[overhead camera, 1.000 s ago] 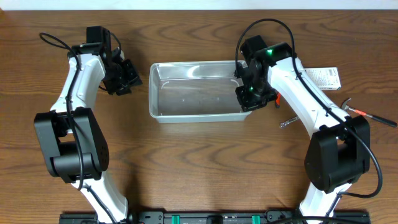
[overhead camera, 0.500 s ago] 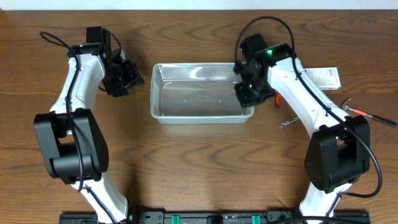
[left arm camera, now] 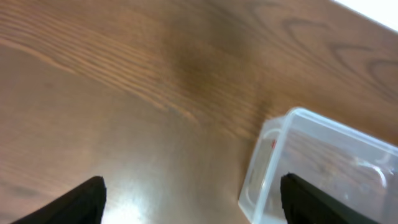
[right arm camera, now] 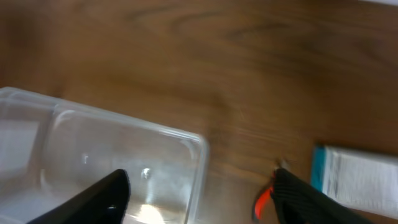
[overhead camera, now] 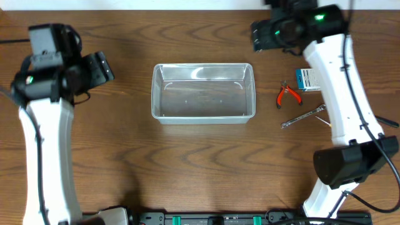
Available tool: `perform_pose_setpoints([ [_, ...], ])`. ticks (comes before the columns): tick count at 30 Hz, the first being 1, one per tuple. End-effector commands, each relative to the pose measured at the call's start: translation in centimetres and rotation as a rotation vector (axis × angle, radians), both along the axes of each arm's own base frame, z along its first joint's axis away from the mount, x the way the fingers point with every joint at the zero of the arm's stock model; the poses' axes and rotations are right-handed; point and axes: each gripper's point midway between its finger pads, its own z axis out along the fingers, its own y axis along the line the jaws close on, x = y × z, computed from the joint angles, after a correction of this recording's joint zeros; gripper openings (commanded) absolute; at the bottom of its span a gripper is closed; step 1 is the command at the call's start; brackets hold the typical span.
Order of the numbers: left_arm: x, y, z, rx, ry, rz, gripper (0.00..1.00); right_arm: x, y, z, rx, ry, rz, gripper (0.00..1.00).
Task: Pack container
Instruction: 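Release the container and move the right gripper over the red pliers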
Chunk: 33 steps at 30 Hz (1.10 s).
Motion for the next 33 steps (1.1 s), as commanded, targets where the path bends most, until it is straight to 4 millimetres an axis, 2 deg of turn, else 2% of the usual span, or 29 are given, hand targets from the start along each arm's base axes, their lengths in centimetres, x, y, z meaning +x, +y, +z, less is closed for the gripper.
perform_pose_setpoints([
  [1,-1.8,0.1,1.1,0.022,-0.002,0.007,0.85,-0.5,-7.3,0.6,-0.036,0.021,-0.391,0.84],
  [2,-2.5,0.0,1.2,0.015,0.006,0.016,0.85,-1.1,-7.7,0.2,-0.025,0.061,-0.365,0.86],
  [5,-4.5,-0.4,1.0,-0.014,0.053,0.047,0.86,-2.9,-7.5,-1.7,-0.059,0.166,-0.086,0.95],
  [8,-5.8,-0.6,0.4,-0.021,0.11,0.046,0.86,-4.7,-9.2,-3.6,-0.151,0.256,0.037,0.99],
  [10,-6.1,-0.6,0.1,-0.023,0.127,0.046,0.86,-5.2,-9.9,-4.7,-0.155,0.296,0.034,0.99],
  [13,-6.0,-0.6,0.1,-0.023,0.125,0.046,0.86,-5.6,-10.4,-6.8,-0.109,0.352,-0.088,0.97],
  [15,-5.9,-0.6,0.2,-0.022,0.12,0.046,0.86,-6.0,-10.1,-8.7,-0.091,0.387,-0.124,0.94],
  [20,-5.9,-0.6,0.2,-0.022,0.118,0.046,0.86,-6.4,-8.3,-14.6,-0.11,0.423,-0.079,0.94],
  [23,-5.9,-0.6,0.2,-0.022,0.118,0.046,0.86,-6.5,-7.6,-17.3,-0.114,0.415,-0.091,0.94],
  [30,-5.9,-0.6,0.2,-0.022,0.118,0.046,0.86,-6.5,-6.8,-21.3,-0.114,0.375,-0.075,0.93],
  [33,-5.9,-0.6,0.2,-0.022,0.118,0.046,0.86,-6.7,-7.2,-22.5,-0.123,0.369,-0.126,0.93],
])
